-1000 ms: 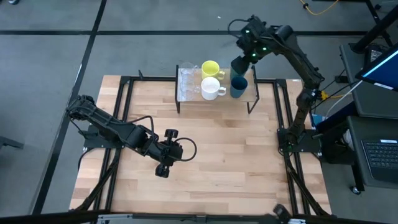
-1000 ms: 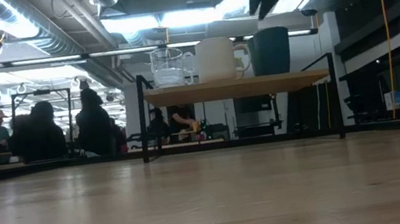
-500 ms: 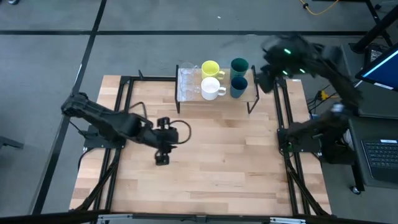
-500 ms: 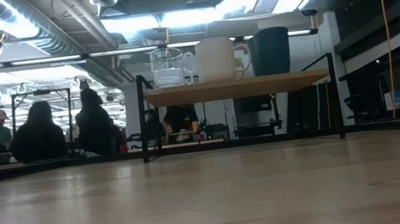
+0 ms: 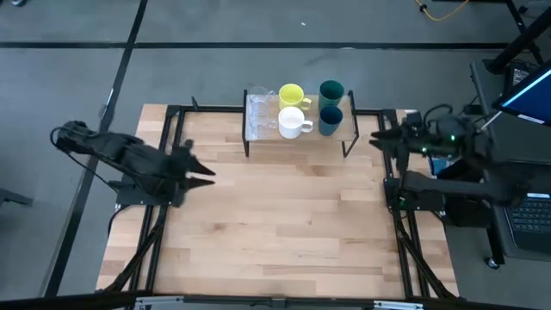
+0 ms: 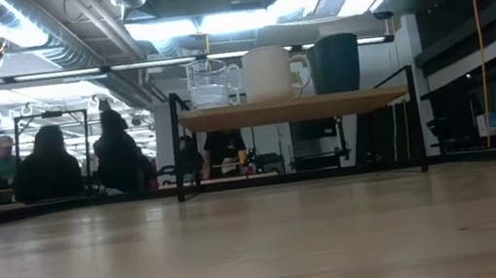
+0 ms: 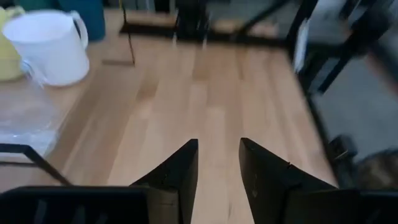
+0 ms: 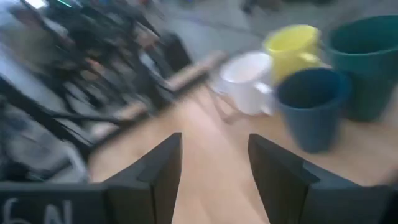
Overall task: Stack small to large cups/mugs on shelf
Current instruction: Return to Home Position
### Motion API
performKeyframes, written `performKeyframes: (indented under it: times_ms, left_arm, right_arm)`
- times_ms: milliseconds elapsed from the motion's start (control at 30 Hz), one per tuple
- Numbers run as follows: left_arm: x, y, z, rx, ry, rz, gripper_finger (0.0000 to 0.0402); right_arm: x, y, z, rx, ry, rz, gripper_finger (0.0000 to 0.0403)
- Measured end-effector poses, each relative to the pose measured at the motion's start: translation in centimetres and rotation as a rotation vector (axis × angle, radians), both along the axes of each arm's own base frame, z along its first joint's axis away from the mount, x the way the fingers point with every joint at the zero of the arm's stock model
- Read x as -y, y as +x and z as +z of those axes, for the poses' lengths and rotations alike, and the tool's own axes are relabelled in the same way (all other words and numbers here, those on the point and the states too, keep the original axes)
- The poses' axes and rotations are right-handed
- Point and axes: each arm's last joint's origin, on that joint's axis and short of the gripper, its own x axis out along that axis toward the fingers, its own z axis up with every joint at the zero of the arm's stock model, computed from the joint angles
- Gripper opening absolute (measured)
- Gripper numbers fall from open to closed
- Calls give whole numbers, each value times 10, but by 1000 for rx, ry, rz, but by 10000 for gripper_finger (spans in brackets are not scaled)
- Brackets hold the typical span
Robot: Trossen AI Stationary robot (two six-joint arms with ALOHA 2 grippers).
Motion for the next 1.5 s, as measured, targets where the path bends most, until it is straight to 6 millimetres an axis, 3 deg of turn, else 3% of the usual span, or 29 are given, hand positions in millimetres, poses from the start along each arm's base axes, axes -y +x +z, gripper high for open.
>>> performKeyframes:
  times_ms: [267,433,633,767,900,1067,1233,1500]
  left_arm:
    - [-27,-63,-31,459,-59,-2,111]
    - [-33,-76,-59,601,-48,25,111]
    - [-30,-69,-91,666,64,9,111]
    - [-25,-59,-117,690,100,-39,111]
    - [-22,-51,-142,692,55,-55,111]
    - [-22,-46,-160,761,30,-106,111]
    - [-24,-42,-171,761,5,-114,111]
    - [-33,-41,-172,747,39,-122,111]
  right_arm:
    - [-5,7,-82,314,-18,145,185]
    - [-3,19,-137,379,-30,161,185]
    - [-3,26,-182,446,-54,181,185]
    - [-3,27,-198,475,-83,186,185]
    - [-3,27,-198,468,-108,190,185]
    - [-3,27,-198,462,-161,195,185]
    - [-3,27,-198,457,-189,197,185]
    - [-3,27,-199,417,-278,201,185]
